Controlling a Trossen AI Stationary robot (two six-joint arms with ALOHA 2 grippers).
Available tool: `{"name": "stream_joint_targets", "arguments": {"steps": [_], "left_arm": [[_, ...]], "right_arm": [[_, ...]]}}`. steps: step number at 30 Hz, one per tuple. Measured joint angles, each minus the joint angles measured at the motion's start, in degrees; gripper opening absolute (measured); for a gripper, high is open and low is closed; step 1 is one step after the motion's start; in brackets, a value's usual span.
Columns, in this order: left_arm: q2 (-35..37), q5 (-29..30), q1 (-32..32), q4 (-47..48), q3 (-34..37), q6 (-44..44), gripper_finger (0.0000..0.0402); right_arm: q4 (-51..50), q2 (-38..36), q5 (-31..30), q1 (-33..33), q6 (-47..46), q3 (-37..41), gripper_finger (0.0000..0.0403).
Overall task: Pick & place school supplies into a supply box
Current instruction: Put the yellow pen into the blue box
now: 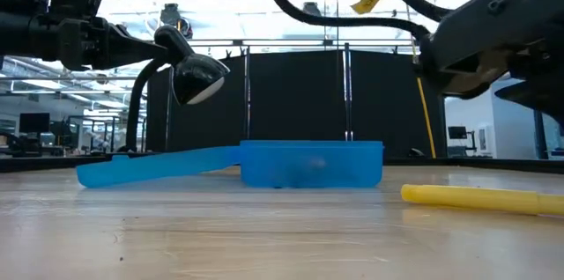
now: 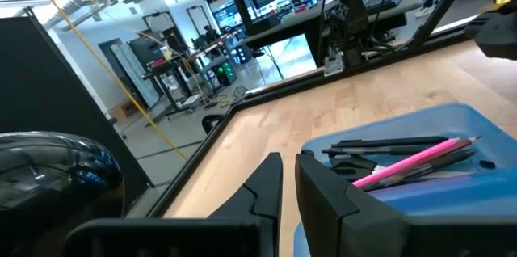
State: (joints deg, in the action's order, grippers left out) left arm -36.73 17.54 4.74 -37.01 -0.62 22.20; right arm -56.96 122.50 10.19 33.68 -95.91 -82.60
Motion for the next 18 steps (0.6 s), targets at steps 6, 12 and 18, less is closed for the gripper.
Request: {"name": "stream_joint_targets", "arguments": {"steps": [6, 12, 18], "left_arm": [[0.0, 0.0, 0.0, 0.0, 0.0, -1.0, 0.0042], [0.0, 0.0, 0.0, 0.0, 0.0, -2.9, 0.0042], [0.0, -0.1, 0.0, 1.7, 0.0, -4.6, 0.0042]], "right_arm": [[3.9, 0.0, -4.0, 0.5, 12.8, 0.2, 0.0099], [5.7, -0.2, -5.2, 1.0, 17.1, 1.0, 0.0039], [8.3, -0.5, -6.8, 1.4, 11.4, 2.6, 0.0017]]}}
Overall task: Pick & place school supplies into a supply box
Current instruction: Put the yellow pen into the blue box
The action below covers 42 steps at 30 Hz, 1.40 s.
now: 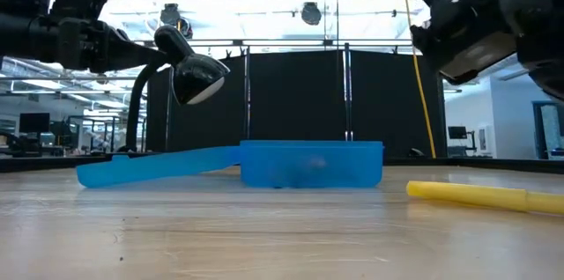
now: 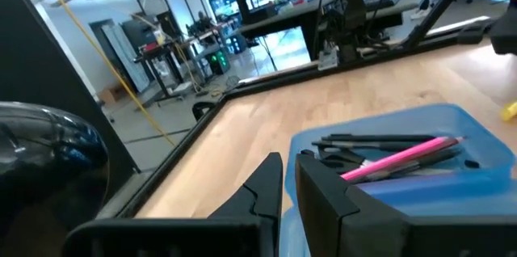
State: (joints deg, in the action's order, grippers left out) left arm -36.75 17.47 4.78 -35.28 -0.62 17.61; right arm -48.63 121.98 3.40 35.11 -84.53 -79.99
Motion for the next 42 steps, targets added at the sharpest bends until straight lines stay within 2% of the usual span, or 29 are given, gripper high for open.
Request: {"name": "stream_joint_targets", "arguments": {"steps": [8, 19, 21, 23, 25, 31, 36, 42], "left_arm": [[0.0, 0.0, 0.0, 2.3, 0.0, -3.6, 0.0042], [0.0, 0.0, 0.0, 3.1, 0.0, -6.3, 0.0042], [0.0, -0.1, 0.0, 3.1, 0.0, -6.3, 0.0042], [0.0, -0.2, 0.0, 3.1, 0.0, -6.3, 0.0042], [0.0, -0.2, 0.0, 3.1, 0.0, -6.3, 0.0042], [0.0, -0.3, 0.0, 2.7, 0.0, -6.2, 0.0042], [0.0, -0.9, 0.0, 2.5, 0.0, -6.1, 0.0042], [0.0, -0.9, 0.0, 2.6, 0.0, -5.9, 0.0042]], "right_arm": [[5.4, -4.6, -9.8, 1.7, -6.7, 0.3, 0.0017], [15.1, -16.2, -29.6, 5.4, -9.3, 0.4, 0.0017], [15.0, -17.8, -34.6, 5.0, -10.0, 0.4, 0.0017], [15.1, -19.6, -36.3, 2.9, -10.4, 0.3, 0.0017], [15.2, -20.6, -35.2, 0.3, -9.0, 0.2, 0.0017], [18.1, -21.3, -22.9, -10.5, -2.6, 0.3, 0.0017], [17.4, -20.8, -17.9, -19.2, 2.8, 0.3, 0.0017], [15.4, -19.4, -10.4, -26.6, 5.3, 0.4, 0.0017]]}}
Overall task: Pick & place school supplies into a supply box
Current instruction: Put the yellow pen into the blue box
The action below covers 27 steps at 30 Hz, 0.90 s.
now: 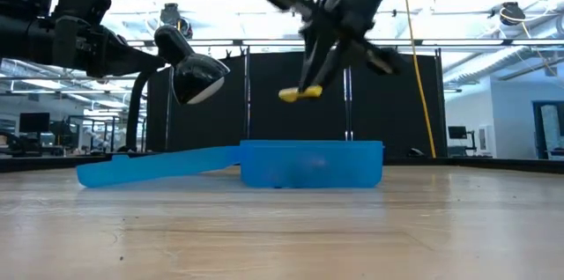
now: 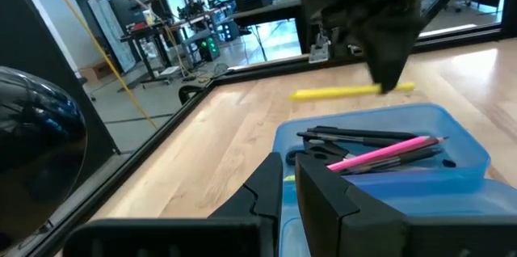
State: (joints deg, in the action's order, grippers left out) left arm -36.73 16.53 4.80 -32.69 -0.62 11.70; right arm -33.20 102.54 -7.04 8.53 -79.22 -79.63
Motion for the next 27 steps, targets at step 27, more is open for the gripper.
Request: {"name": "stream_joint_targets", "arguments": {"steps": [27], "left_arm": [[0.0, -0.1, 0.2, 1.2, 0.0, 0.0, 0.0042]], "right_arm": [[8.6, 9.4, 11.7, -5.9, 0.6, 2.9, 0.0078]]}}
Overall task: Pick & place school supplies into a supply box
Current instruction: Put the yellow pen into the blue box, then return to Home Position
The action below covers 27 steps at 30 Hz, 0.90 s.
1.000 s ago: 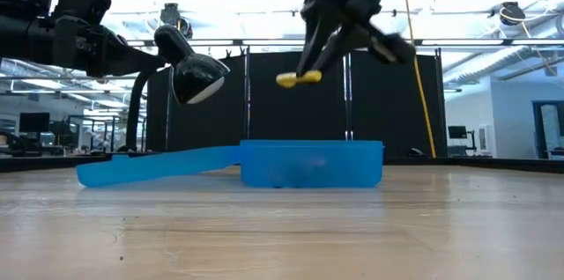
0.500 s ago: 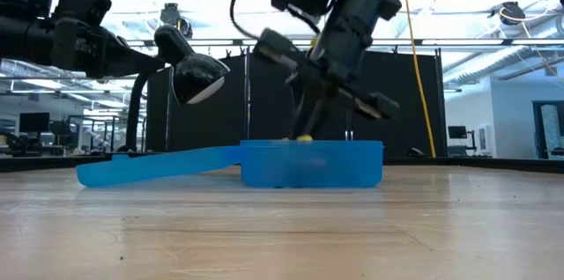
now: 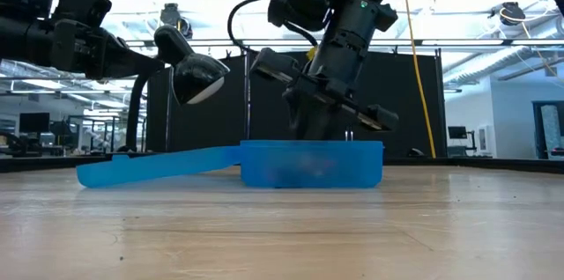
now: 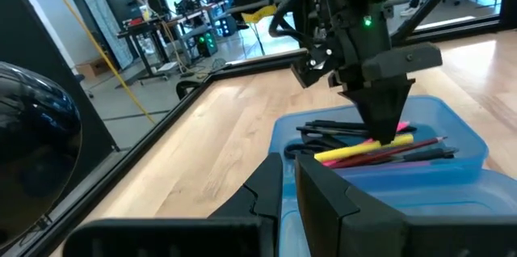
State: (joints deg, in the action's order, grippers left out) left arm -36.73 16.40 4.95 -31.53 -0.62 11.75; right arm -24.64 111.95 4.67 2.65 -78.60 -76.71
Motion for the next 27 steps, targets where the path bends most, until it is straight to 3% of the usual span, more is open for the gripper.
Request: {"name": "stream_joint_targets", "arguments": {"steps": [6, 15, 20, 23, 27], "left_arm": [[0.0, 0.0, 0.0, 0.0, 0.0, -0.4, 0.0042], [0.0, 0.0, 0.0, 0.1, 0.0, -0.5, 0.0042], [0.0, 0.1, 0.0, 0.6, 0.0, 1.5, 0.0042], [0.0, 0.2, 0.0, 1.9, 0.0, 2.6, 0.0042], [0.0, 0.2, 0.0, 4.0, 0.0, 4.6, 0.0042]], "right_arm": [[-0.1, -0.7, -1.9, 0.0, 0.2, 0.0, 0.0121], [3.7, -4.6, -4.0, 1.7, 6.1, 0.0, 0.0129], [4.2, -12.4, -18.7, 7.2, 22.7, 0.0, 0.0123], [1.0, -17.5, -30.0, 12.4, 34.9, 0.0, 0.0102], [1.5, -22.6, -42.0, 18.2, 44.5, 0.0, 0.0064]]}}
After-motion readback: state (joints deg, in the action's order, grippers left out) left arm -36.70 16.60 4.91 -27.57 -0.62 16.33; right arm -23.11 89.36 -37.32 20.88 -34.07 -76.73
